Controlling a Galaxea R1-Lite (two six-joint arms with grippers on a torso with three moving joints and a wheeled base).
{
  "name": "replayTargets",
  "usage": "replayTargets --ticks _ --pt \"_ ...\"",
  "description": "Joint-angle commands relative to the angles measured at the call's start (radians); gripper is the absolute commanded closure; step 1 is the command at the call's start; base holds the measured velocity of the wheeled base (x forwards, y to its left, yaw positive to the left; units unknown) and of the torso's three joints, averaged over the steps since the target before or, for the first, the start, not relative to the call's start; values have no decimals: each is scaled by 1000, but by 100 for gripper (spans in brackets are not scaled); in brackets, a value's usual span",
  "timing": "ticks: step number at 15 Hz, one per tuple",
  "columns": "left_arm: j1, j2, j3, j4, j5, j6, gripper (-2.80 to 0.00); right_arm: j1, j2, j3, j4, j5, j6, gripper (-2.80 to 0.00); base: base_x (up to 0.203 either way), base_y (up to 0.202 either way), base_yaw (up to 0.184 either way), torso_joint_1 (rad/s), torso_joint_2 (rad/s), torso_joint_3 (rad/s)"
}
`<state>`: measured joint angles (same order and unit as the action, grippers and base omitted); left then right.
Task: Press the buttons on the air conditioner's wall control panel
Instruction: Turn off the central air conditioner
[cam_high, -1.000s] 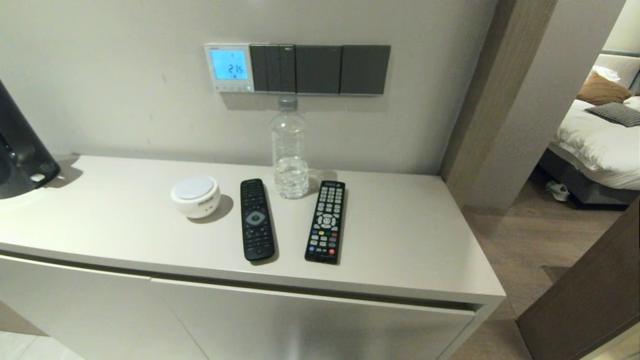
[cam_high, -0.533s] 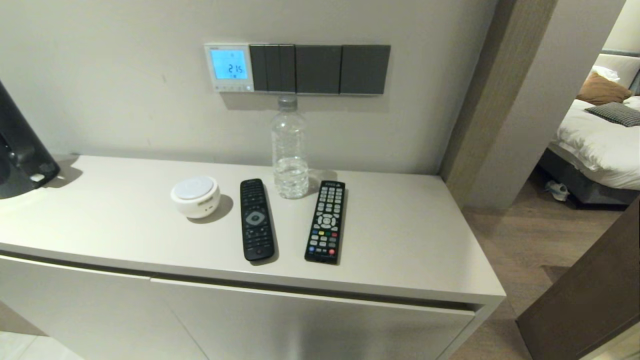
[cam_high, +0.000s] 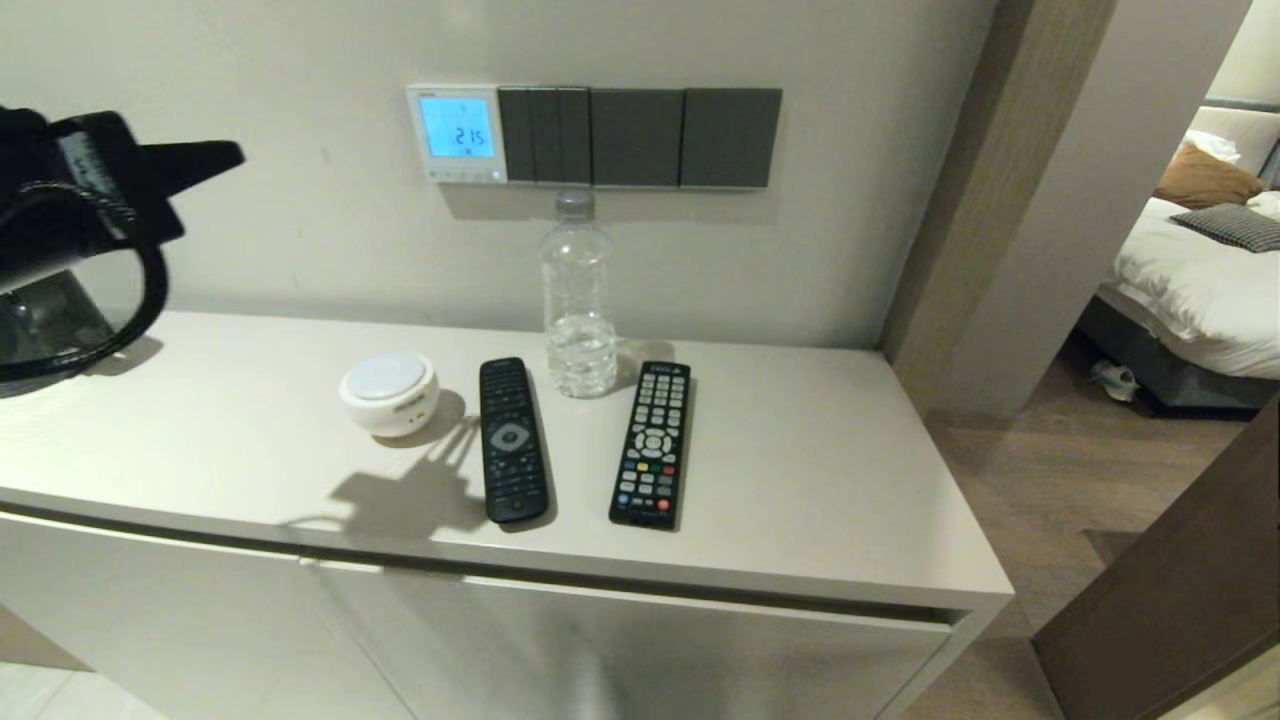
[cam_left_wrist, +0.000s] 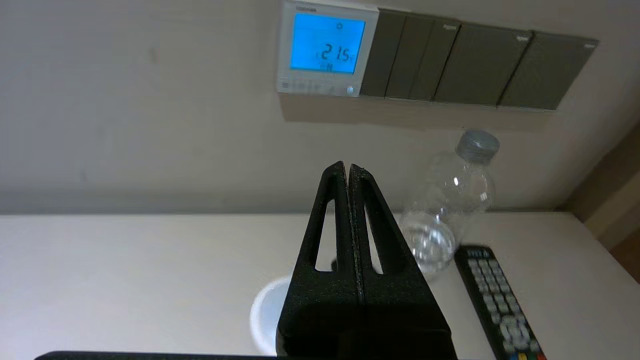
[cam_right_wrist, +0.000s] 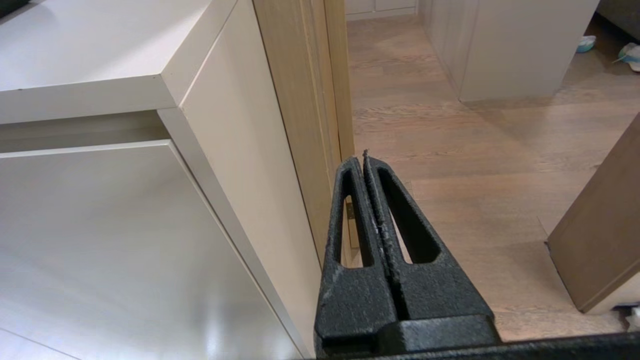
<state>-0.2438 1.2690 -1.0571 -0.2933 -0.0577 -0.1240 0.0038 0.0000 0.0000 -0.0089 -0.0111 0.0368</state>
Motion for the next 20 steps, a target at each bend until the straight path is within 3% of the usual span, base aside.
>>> replayTargets --ticks 1,12,20 --pt "-36 174 -55 -65 19 -5 0 1 2 2 0 0 0 0 0 0 0 0 0 0" --pt "-128 539 -338 -209 36 -41 0 1 2 2 0 -1 0 0 0 0 0 0 0 0" --pt "-143 622 -401 -222 58 -49 0 1 2 2 0 -1 0 0 0 0 0 0 0 0"
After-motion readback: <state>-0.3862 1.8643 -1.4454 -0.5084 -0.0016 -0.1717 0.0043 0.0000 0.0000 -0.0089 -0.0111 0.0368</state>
